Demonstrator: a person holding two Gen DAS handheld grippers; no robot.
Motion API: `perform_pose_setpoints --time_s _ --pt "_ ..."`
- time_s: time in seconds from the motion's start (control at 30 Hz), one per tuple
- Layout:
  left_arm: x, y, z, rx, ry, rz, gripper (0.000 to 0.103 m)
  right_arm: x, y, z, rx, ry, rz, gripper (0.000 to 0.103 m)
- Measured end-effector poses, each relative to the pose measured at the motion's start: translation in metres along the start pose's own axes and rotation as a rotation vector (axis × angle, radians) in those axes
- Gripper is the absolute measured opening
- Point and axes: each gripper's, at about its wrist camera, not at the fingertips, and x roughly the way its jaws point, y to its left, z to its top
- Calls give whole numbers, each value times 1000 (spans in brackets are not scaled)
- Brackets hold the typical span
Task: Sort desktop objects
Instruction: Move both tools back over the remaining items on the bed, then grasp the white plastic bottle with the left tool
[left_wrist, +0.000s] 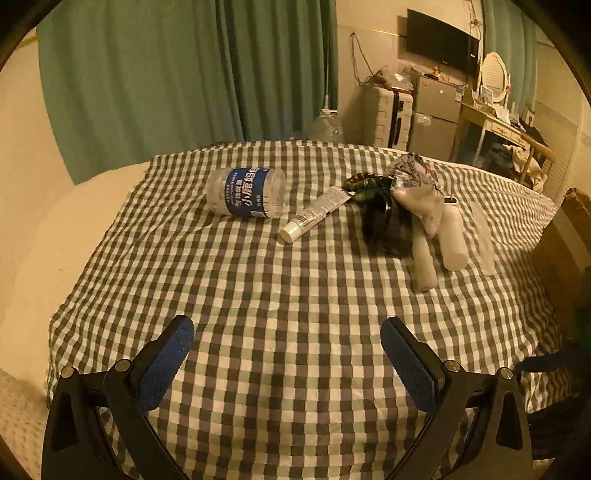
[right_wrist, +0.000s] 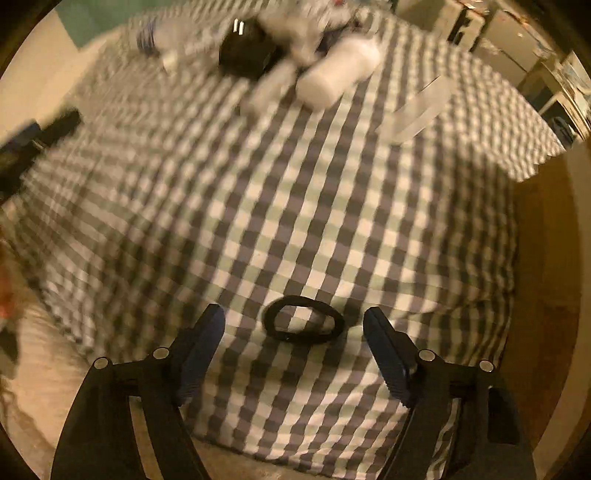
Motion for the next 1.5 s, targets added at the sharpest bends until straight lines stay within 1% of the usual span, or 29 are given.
perform_pose_setpoints --time_s 0.07,0.1,0.13,0.17,0.2,0.3,0.33,0.4,0.5,0.6,0.67,0.73,0.77,0.83,0.87,0.93,0.97,1.0,1.03,1.07,1.13,1.17,1.2,1.23,1.27,1.33,1.37,1.43,1.5 --pt "-3 1 0 -3 -9 2 103 13 5 2 -24 33 -28 71" --pt "-4 1 0 -4 -13 2 103 15 6 2 -28 30 -30 61" --pt "-6 0 0 -2 -19 4 103 13 4 2 -21 16 -33 34" --pt "-9 -1 0 4 -28 6 103 9 0 1 0 -9 -28 22" --pt "-9 -2 0 9 -32 5 103 5 -5 0 25 -25 -9 5" --pt "-12 -7 -1 38 -50 5 103 -3 -21 -7 104 -60 71 5" --pt "-13 -10 -1 53 -53 5 103 -7 -24 -8 117 -74 81 5" --pt "-14 -13 -1 72 -53 -7 103 -24 -26 -11 128 -139 90 5" --pt "-20 -20 1 91 -33 -83 103 -56 -25 -15 107 -248 89 5" --pt "-28 -36 -2 128 -48 -114 103 -81 -27 -17 84 -325 66 5" --pt "-27 -49 -4 176 -47 -111 103 -91 -35 -14 85 -352 64 5" --pt "-21 -68 -1 218 -33 -69 101 -98 -46 -9 108 -370 107 5" --pt "-20 -74 2 223 -38 -64 101 -103 -51 -10 118 -386 126 5" --pt "-17 -85 9 214 -58 -94 100 -113 -57 -12 116 -414 134 5" --pt "-11 -91 16 188 -47 -137 100 -117 -60 -10 117 -427 137 5" --pt "8 -104 28 136 -12 -178 100 -121 -64 -5 129 -451 159 6" --pt "17 -111 31 132 -8 -163 98 -122 -68 -5 139 -460 173 6" --pt "27 -120 35 143 1 -117 85 -121 -72 -5 148 -465 179 6" --pt "43 -133 41 168 22 -50 73 -120 -76 -6 158 -463 175 6" --pt "53 -138 44 174 44 -33 52 -118 -80 -7 170 -456 166 6" --pt "88 -147 48 144 153 -78 36 -115 -89 -11 202 -439 159 6" --pt "101 -146 47 118 188 -96 30 -113 -95 -14 224 -433 168 6" --pt "109 -145 45 103 217 -104 21 -112 -100 -16 242 -429 177 6" --pt "113 -140 40 78 227 -135 19 -110 -104 -18 255 -426 182 6" --pt "107 -136 37 77 203 -169 17 -108 -107 -19 261 -423 184 6" --pt "93 -125 28 92 224 -249 14 -104 -109 -20 263 -414 180 6" --pt "85 -120 23 108 229 -265 14 -103 -108 -20 262 -407 179 6" --pt "60 -103 13 131 226 -261 14 -104 -107 -22 258 -398 174 6" --pt "32 -83 0 110 244 -294 14 -108 -104 -26 245 -400 172 6"
